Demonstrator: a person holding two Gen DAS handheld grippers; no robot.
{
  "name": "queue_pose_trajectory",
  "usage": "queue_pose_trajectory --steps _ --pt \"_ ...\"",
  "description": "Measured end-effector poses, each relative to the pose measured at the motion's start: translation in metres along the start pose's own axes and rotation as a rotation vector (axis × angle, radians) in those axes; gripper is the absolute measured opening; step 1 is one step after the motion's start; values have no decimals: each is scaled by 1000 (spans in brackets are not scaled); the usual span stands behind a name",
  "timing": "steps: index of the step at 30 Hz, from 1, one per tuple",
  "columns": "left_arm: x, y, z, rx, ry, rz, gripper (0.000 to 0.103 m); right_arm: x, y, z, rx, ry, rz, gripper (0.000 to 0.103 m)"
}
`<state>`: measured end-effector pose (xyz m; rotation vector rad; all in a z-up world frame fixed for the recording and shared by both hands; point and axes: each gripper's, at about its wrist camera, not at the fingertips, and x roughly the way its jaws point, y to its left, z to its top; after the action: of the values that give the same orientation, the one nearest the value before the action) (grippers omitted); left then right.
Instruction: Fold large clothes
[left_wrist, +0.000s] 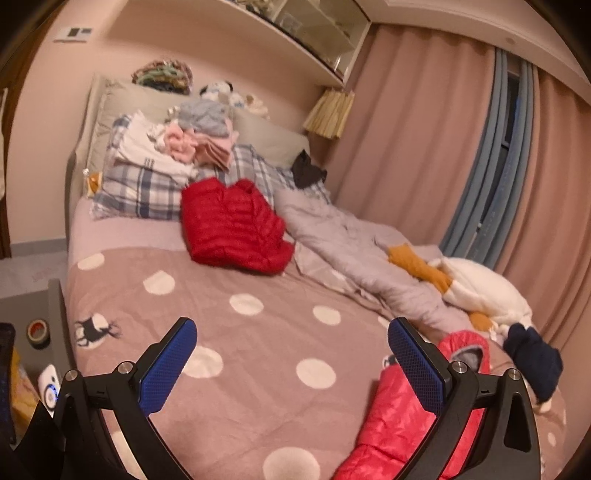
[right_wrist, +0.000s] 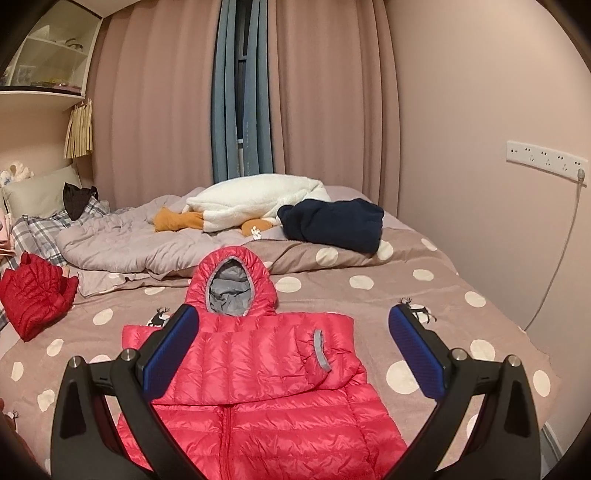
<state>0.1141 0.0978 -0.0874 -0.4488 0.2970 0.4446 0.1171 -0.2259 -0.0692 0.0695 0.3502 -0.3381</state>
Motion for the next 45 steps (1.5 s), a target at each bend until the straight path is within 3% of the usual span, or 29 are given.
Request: queue_pose_trajectory --steps 9,16,19,21,23,26,29,32,34,35,38,40,42,45 --pt "22 -3 -12 18 40 12 102 39 -5 9 -7 43 -31 103" --pt "57 -16 -25 111 107 -88 102 103 9 38 -114 110 2 103" --pt "69 -19 -33 150 121 -74 86 137 18 55 -179 133 30 103" --pt "78 -15 -38 81 147 -16 72 172 27 67 -205 175 59 103" --pt "96 -13 -46 26 235 -10 64 208 37 74 -223 227 72 103" --pt "112 -26 -60 141 286 25 42 276 59 77 -254 313 91 103" --pt "120 -34 -67 248 291 84 39 333 85 71 -287 329 127 103" --pt "131 -28 -66 187 374 90 39 384 113 57 -356 317 105 99" --pt "134 -27 -67 183 363 84 39 419 128 49 -368 334 97 85" --pt "138 -31 -68 231 375 109 39 431 132 50 -363 337 104 79" --pt "145 -34 -73 251 373 109 39 475 140 47 -341 378 94 69" --pt "150 -35 -74 231 430 102 39 487 133 45 -218 415 100 24" --pt "148 -37 -74 216 430 64 39 472 124 48 -134 379 103 13" --pt "135 -47 -78 293 364 110 39 419 120 63 -175 294 123 11"
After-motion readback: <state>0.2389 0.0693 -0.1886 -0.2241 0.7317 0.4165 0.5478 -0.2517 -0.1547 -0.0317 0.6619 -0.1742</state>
